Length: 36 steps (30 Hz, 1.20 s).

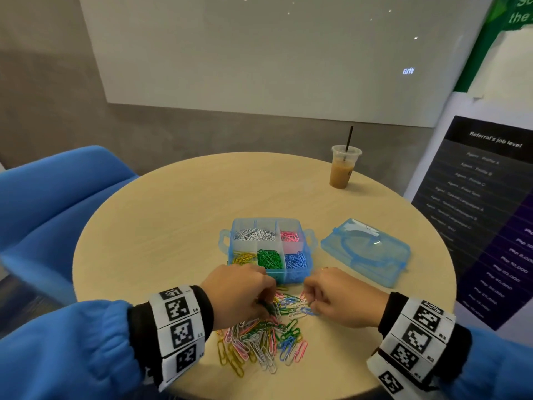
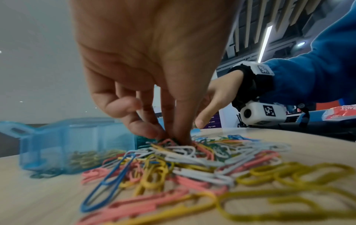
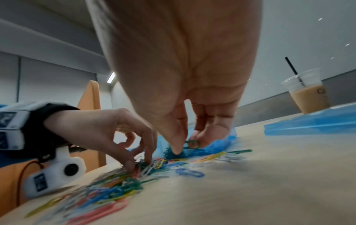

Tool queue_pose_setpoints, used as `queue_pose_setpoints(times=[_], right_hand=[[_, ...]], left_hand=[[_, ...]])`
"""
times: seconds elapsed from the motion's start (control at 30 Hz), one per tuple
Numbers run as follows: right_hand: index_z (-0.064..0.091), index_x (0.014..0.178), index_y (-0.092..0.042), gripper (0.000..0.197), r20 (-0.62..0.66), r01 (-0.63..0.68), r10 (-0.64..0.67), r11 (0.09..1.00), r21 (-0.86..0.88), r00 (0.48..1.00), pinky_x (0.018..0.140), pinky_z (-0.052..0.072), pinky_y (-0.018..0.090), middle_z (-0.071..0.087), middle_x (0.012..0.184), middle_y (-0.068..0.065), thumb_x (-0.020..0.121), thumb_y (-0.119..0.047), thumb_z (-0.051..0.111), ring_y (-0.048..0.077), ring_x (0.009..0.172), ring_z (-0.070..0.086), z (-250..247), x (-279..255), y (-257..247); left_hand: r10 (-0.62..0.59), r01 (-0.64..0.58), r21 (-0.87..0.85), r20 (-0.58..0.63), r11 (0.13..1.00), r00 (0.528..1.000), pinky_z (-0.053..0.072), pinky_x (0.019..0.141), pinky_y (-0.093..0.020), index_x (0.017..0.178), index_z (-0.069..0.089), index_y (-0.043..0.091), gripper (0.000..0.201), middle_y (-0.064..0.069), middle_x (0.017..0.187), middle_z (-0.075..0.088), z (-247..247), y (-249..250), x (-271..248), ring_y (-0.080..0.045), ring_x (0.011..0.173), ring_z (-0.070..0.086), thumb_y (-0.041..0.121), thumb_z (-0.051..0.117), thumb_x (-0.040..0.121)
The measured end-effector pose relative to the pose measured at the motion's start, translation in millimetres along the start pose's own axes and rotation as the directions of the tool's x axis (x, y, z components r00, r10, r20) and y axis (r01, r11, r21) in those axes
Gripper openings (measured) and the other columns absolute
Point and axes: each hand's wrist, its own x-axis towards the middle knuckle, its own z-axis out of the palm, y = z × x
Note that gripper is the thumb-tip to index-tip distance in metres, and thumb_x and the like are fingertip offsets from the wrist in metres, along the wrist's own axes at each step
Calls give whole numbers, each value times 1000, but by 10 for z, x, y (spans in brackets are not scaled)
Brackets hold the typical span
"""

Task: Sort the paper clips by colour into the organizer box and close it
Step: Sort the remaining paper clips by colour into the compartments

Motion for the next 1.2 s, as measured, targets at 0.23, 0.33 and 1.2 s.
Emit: queue_pose_setpoints(times=[0.23, 0.33, 1.2], right_hand=[[67, 91, -15, 5, -88, 116, -106, 986, 118, 990, 60, 40, 13, 59, 73, -7, 86, -17, 69, 3, 60, 49, 21, 42, -205], [69, 89, -12, 9, -31, 114, -111, 987, 110, 993, 57, 38, 9, 59, 69, -6, 83, -18, 73, 1, 57, 50, 55, 121, -261], [67, 109, -11, 24, -292, -23, 160, 906, 423, 943, 77, 50, 14, 68, 98, 2, 90, -26, 67, 12, 91, 64, -355, 320, -251]], left_hand=[[-4, 3, 79, 12, 997, 1000, 36, 69, -25, 112, 59, 31, 19, 10, 116, 57, -10, 1, 37, -14, 108, 54, 25, 57, 95], [-9, 7, 67, 25, 998, 1000, 39, 70, -29, 112, 57, 29, 18, 8, 114, 58, 8, -34, 44, -16, 106, 54, 26, 56, 94], [-291, 114, -718, -127, 687, 948, 60, 69, -27, 110, 72, 12, 31, -3, 93, 75, -268, -452, 267, -10, 75, 71, 34, 64, 90]])
